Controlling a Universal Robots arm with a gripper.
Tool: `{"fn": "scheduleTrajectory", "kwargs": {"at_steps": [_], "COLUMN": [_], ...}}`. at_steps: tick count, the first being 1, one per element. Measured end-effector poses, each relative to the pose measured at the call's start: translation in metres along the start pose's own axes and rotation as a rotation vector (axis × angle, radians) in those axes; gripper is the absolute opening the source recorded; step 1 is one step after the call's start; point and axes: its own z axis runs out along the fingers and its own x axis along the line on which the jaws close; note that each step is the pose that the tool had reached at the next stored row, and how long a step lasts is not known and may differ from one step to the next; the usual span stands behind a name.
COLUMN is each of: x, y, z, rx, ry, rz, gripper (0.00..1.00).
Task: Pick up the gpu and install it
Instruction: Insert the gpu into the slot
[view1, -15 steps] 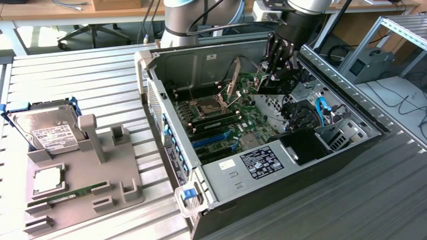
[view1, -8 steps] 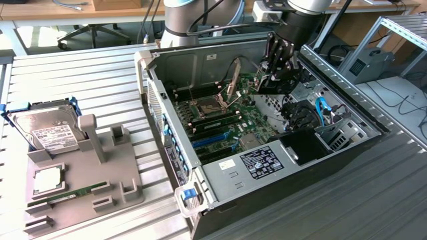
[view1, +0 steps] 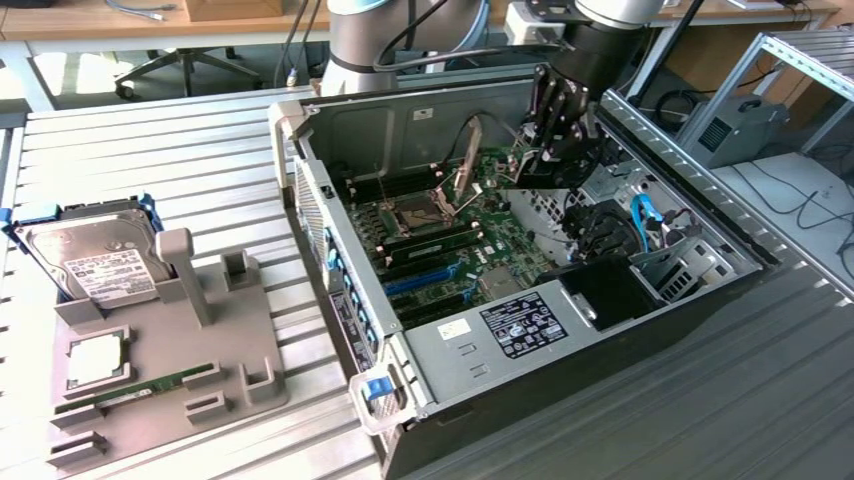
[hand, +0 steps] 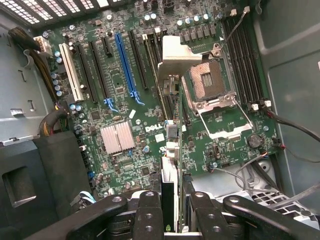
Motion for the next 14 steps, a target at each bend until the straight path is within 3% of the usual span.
{"fn": "scheduleTrajectory", "kwargs": {"at_steps": [14], "x": [0.0000], "y": [0.0000], "z": [0.0002], "rx": [-0.0006], "ry": [0.0004], "rz": [-0.026], "gripper": [0.27]}}
